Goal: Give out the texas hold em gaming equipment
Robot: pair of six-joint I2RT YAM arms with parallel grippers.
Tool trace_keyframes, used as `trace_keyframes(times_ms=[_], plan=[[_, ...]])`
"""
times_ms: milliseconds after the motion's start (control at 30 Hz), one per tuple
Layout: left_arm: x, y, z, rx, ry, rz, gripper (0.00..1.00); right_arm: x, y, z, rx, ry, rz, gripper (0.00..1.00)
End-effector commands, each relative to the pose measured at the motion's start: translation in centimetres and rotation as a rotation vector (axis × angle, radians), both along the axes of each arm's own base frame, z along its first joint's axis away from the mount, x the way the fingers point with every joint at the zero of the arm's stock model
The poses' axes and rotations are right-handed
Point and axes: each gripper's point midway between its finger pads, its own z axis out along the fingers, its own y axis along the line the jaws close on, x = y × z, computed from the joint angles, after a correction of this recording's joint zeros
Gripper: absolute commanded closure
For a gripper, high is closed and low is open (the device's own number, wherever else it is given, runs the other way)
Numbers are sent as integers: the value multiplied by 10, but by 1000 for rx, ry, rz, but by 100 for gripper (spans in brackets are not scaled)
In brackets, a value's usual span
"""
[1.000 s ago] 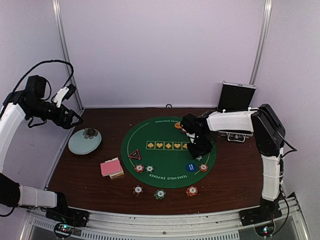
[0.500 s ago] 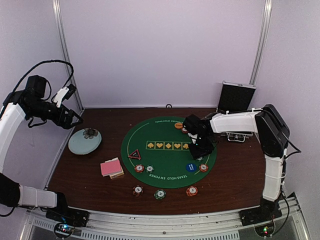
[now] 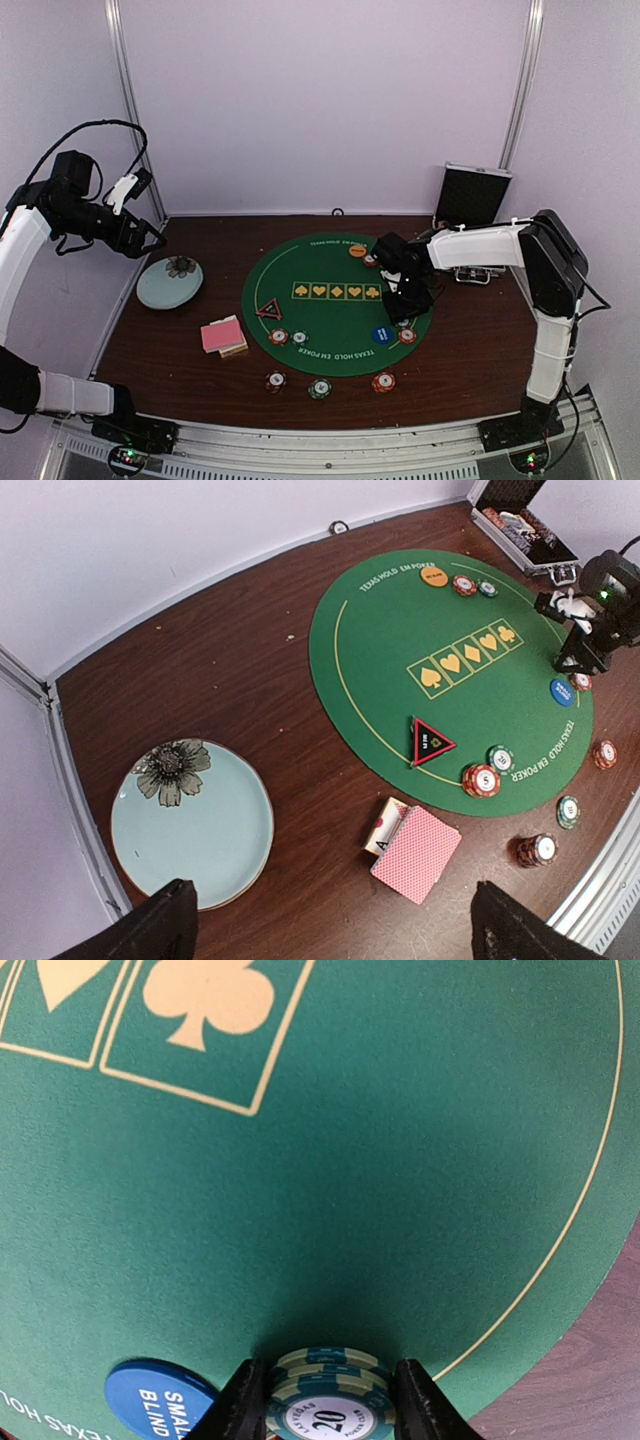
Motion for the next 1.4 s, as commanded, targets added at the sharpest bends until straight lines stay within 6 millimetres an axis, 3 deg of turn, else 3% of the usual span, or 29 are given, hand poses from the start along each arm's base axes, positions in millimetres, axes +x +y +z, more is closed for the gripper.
trace_keyframes(times_ms=[0,100,367,567,667,833,1000,1200,1367], plan=[[-1,-2,6,-12,-14,-14,2,-14,-9,1,-11,45,-14,66],[-1,-1,7,-9,-17,-13,2,-11,-7,1,-7,39,-14,64],[-1,0,7,-4,-21,-10,3,4,1,11,-6,3,4,40],[-1,-1,8,-6,-20,-9,2,19,6,50,-23,-80,36,36],[-1,0,7,-3,-20,-6,2,17,19,77,-10,-132,74,34],[-2,0,5,-1,-12,-10,3,-17,74,115,23,-183,226,27],[-2,-1,2,-9,-2,-13,3,-79,152,131,92,-180,434,15],[-3,-2,-2,-13,8,-18,3,-145,226,114,162,-100,638,7],[-6,-2,-2,-11,5,-18,2,-172,258,84,185,-15,711,5]])
